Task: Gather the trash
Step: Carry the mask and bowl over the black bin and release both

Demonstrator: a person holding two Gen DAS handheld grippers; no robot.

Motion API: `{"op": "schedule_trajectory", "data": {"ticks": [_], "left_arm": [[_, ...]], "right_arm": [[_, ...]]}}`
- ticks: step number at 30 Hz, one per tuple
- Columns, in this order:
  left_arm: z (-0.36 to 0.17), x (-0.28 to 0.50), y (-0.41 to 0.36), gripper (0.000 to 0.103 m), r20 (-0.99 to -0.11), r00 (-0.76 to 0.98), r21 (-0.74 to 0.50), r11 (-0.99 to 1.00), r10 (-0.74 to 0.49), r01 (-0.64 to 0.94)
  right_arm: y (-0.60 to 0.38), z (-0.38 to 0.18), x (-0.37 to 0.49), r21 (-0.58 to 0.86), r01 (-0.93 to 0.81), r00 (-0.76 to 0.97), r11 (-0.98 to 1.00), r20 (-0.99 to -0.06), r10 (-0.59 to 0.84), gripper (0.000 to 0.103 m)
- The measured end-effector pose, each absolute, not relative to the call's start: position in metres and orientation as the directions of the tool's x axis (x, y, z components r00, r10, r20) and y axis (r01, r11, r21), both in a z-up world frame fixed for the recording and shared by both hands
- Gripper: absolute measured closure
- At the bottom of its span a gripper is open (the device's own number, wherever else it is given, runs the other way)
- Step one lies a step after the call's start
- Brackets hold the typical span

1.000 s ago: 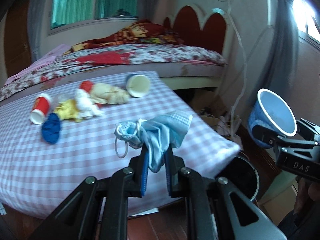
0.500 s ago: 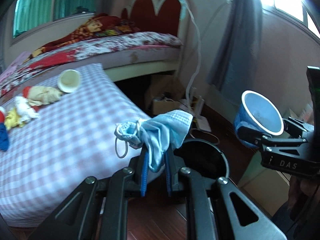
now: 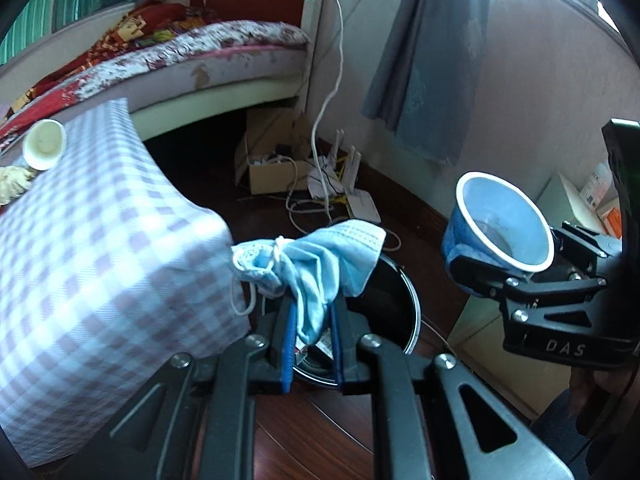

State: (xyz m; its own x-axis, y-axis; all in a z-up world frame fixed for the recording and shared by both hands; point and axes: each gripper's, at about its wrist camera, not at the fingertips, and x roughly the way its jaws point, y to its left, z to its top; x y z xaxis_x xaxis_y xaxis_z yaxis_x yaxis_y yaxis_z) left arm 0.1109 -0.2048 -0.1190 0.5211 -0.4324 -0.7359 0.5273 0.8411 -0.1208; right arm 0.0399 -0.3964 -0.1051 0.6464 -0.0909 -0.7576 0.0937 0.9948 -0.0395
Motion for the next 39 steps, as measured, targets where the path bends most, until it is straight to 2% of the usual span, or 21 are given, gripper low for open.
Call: {"op": "schedule_trajectory", "data": {"ticks": [15, 17, 18, 19, 21, 22, 24, 27, 39], "left_arm": [[-0.173, 0.145, -0.236, 0.086, -0.816, 0.391, -0.163, 0.819, -0.425, 0.550], [-0.176, 0.149, -0.237, 0.078, -0.815, 0.371, -0.194, 0.812, -0.445, 0.550], [-0.178, 0.150, -0.238, 0.060, -0.810, 0.374, -0.202, 0.815, -0.451, 0.544], [-0.180, 0.151, -0.238, 0.032, -0.815, 0.377, -0.195, 0.821, -0.440, 0.537], [-0.184, 0.150, -0.238, 0.020, -0.812, 0.398, -0.181, 0.833, -0.426, 0.523], [-0.186, 0.150, -0.237, 0.017, -0.820, 0.395, -0.174, 0.837, -0.414, 0.518], [-0.188, 0.148, -0.234, 0.013, -0.820, 0.421, -0.145, 0.852, -0.388, 0.504], [-0.189, 0.143, -0.229, 0.008, -0.820, 0.450, -0.104, 0.866, -0.353, 0.490], [-0.181, 0.131, -0.209, 0.006, -0.803, 0.510, -0.062, 0.895, -0.308, 0.443]], "right_arm": [[-0.413, -0.174, 0.084, -0.099, -0.051, 0.529, 0.994, -0.847, -0.058, 0.026], [-0.412, -0.182, 0.092, -0.111, -0.083, 0.512, 0.990, -0.857, -0.053, 0.026], [-0.412, -0.187, 0.096, -0.120, -0.099, 0.504, 0.988, -0.862, -0.054, 0.026], [-0.411, -0.192, 0.100, -0.130, -0.113, 0.498, 0.985, -0.866, -0.057, 0.025], [-0.409, -0.206, 0.106, -0.159, -0.151, 0.490, 0.976, -0.869, -0.065, 0.012], [-0.409, -0.214, 0.107, -0.189, -0.148, 0.479, 0.971, -0.872, -0.097, 0.004], [-0.411, -0.229, 0.109, -0.240, -0.147, 0.444, 0.959, -0.883, -0.153, 0.004], [-0.418, -0.232, 0.103, -0.227, -0.120, 0.429, 0.966, -0.889, -0.156, 0.004], [-0.406, -0.206, 0.088, -0.199, -0.041, 0.474, 0.979, -0.866, -0.157, 0.004]]}}
